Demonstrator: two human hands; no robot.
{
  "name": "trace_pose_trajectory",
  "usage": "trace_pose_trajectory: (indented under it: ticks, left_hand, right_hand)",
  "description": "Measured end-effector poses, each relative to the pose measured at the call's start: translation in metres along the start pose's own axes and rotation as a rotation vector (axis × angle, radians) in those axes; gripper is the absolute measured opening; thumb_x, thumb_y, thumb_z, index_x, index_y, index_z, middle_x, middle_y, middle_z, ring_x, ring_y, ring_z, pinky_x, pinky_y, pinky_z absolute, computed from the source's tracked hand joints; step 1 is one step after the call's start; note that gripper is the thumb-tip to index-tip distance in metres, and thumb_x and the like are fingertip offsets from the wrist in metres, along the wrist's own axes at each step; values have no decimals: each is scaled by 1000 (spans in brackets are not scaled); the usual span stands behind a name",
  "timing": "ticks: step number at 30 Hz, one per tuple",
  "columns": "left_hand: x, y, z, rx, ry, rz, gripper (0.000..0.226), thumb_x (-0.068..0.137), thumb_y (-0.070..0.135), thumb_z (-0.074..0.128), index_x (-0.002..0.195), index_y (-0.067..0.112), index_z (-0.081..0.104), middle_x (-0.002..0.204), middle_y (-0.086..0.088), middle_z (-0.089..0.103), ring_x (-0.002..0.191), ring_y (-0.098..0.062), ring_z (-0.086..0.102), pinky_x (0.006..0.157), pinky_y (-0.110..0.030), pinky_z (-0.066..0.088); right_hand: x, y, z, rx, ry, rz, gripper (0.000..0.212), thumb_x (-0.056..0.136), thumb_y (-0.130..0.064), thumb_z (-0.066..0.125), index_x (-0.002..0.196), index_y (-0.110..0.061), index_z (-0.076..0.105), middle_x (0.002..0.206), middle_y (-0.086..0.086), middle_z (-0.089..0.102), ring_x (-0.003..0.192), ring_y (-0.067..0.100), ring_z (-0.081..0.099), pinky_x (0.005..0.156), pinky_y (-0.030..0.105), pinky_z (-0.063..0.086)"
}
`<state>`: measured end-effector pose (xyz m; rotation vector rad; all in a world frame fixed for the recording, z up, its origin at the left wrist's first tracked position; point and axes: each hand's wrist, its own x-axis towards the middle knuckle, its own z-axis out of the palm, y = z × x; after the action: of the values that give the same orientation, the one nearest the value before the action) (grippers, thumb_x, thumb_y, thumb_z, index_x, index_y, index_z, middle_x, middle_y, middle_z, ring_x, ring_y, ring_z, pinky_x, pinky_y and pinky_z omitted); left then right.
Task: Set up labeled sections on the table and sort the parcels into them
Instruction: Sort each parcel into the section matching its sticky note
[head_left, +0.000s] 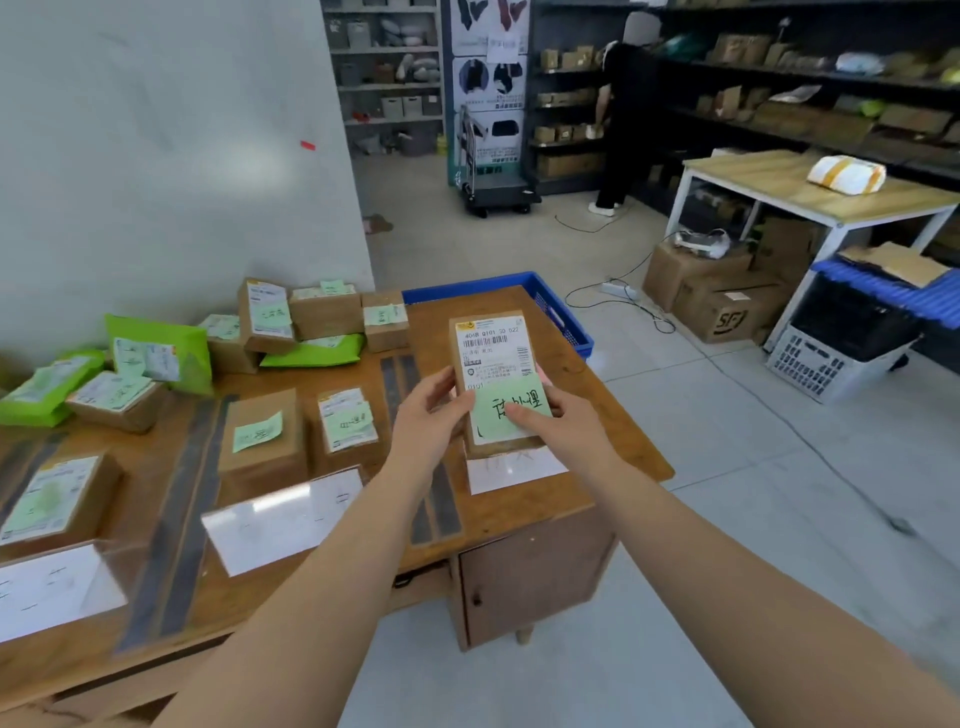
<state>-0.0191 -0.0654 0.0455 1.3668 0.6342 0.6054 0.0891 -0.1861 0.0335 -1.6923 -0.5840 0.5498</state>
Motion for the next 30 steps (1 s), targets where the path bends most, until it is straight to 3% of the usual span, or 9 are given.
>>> trace_pose_trajectory:
  ticks: [4,7,10,12,14,19,21,25,30]
  left_hand:
    - [19,-5,49,0,-28,-19,41,86,13,62,125,23,53,115,11,59,84,0,64,58,-16,55]
    - [38,-9,74,37,-26,-25,42,87,14,61,128,23,53,115,12,58,85,1,61,54,-12,53]
    - [64,-15,93,50,-36,-46,41,88,15,60,126,27,53,121,9,59,99,-10,62,67,-23,57]
    - [86,-20,100,68,-29,-66,41,88,16,60,127,28,52,124,6,60,108,-15,60,80,-32,56]
    - [111,-26,103,68,-10,-71,43,88,14,60,128,25,52,122,4,60,103,-13,60,79,-30,56]
    - [179,-37,90,51,83,-134,45,86,12,62,129,20,52,112,7,62,89,-3,61,60,-17,53]
    - [204,-42,79,63,148,-154,42,86,12,62,126,18,54,109,6,63,91,-8,63,64,-20,54]
    - [248,-55,59,112,222,-173,38,86,13,61,124,16,57,113,-1,66,96,-15,65,72,-28,57]
    - [296,-75,35,143,325,-245,32,86,14,61,118,18,60,113,-2,67,97,-17,65,84,-39,56]
  right_hand:
    - [22,13,-47,20,28,34,27,79,-33,72,104,-31,64,95,-11,71,88,7,68,74,26,58]
    - [42,19,-69,48,45,44,21,79,-29,72,98,-35,64,88,-17,70,80,2,69,62,16,56]
    - [68,24,-83,45,67,65,20,79,-28,72,92,-39,63,82,-20,69,70,-5,67,53,10,50]
    - [91,28,-88,27,63,82,19,79,-31,72,90,-41,61,84,-20,68,73,-4,68,55,10,51]
    - [118,32,-88,-11,41,94,19,79,-33,71,94,-40,61,87,-20,68,79,0,67,60,13,53]
    - [193,37,-72,-83,-52,109,34,84,-29,66,117,-26,62,106,-8,68,90,3,64,72,18,51]
    - [220,39,-59,-108,-123,126,33,86,-25,64,119,-22,62,110,-6,68,90,3,63,70,16,50]
    - [271,45,-28,-197,-219,170,27,87,-25,61,114,-20,64,114,-2,68,96,12,64,85,34,54]
    - [326,56,6,-322,-326,214,27,88,-29,59,114,-22,61,117,-2,66,91,11,61,71,24,53]
